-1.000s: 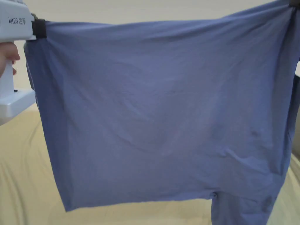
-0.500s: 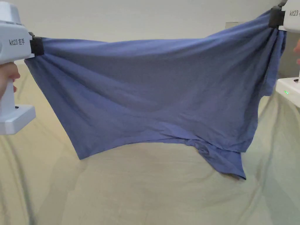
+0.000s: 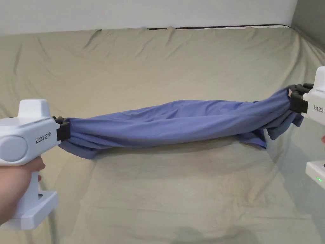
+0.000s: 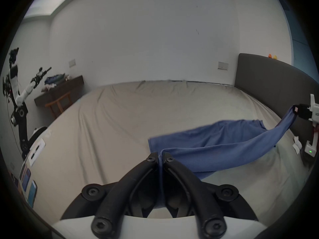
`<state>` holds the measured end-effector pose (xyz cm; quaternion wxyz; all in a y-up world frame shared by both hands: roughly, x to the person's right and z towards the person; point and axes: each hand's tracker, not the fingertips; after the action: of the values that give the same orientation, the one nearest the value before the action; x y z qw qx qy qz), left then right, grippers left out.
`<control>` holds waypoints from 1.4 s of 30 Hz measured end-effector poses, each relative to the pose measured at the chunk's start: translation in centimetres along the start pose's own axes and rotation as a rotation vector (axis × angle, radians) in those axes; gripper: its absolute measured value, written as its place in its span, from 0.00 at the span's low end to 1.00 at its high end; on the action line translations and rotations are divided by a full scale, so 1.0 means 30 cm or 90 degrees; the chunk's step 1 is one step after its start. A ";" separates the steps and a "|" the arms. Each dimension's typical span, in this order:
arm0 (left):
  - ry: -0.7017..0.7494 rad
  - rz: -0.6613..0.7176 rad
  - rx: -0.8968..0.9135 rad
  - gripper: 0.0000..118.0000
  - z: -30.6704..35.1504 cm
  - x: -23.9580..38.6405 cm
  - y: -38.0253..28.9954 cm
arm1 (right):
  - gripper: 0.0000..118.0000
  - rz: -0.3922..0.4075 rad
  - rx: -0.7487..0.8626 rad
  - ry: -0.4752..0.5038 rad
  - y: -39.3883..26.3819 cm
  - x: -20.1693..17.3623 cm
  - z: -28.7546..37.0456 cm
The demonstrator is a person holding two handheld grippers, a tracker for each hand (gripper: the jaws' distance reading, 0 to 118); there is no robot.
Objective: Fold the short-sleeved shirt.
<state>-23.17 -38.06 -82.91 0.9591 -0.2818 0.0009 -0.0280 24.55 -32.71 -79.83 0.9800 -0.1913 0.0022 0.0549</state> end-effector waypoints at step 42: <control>0.040 0.207 0.218 0.87 1.038 0.078 -0.772 | 0.85 -0.198 0.099 -0.128 -0.722 0.138 0.960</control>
<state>-21.53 -40.80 -44.16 0.9843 -0.1103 0.0713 0.1183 30.54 -41.39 -45.12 0.9838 -0.1069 -0.1206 -0.0784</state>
